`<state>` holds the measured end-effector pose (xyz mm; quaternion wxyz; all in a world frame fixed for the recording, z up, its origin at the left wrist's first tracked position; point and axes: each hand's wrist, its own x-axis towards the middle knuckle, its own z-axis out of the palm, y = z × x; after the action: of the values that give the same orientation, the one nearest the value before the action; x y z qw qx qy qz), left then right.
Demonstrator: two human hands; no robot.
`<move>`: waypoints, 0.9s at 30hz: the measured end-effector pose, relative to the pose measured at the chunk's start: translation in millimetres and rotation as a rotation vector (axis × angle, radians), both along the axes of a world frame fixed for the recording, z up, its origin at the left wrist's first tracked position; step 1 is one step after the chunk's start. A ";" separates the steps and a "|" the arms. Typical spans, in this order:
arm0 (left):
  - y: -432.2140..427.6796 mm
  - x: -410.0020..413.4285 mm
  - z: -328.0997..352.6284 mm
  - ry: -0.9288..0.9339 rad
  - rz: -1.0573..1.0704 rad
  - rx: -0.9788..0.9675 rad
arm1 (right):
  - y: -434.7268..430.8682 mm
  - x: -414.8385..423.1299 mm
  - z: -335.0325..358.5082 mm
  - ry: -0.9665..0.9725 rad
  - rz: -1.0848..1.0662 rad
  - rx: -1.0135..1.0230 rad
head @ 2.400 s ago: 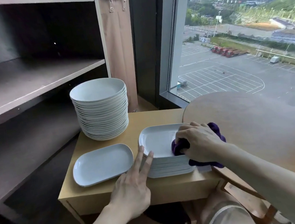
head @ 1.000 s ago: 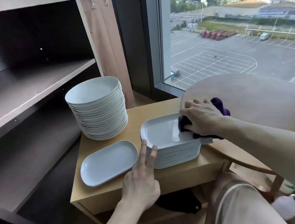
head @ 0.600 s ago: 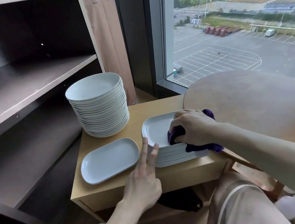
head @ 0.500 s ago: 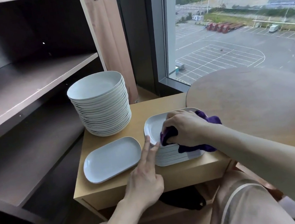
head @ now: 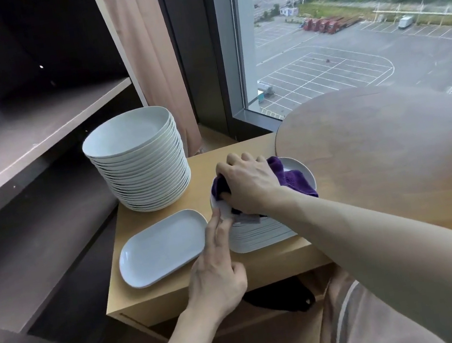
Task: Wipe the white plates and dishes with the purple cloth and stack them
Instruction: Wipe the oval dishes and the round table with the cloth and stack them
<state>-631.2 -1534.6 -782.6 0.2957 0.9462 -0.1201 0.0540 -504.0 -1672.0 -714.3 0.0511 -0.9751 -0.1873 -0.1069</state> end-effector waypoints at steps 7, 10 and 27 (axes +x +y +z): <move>-0.7 3.3 2.6 -0.017 0.039 0.033 | -26.7 1.7 3.6 -0.055 -0.098 -0.175; -1.2 2.8 3.0 -0.044 0.045 0.039 | -53.6 1.3 9.4 -0.022 -0.137 -0.212; -9.7 1.1 -2.9 -0.084 0.086 -0.120 | -82.8 -31.2 21.5 0.180 0.066 -0.075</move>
<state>-630.1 -1544.3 -785.5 0.3437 0.9280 -0.0882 0.1133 -535.1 -1754.7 -692.8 0.0349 -0.9753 -0.2179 -0.0099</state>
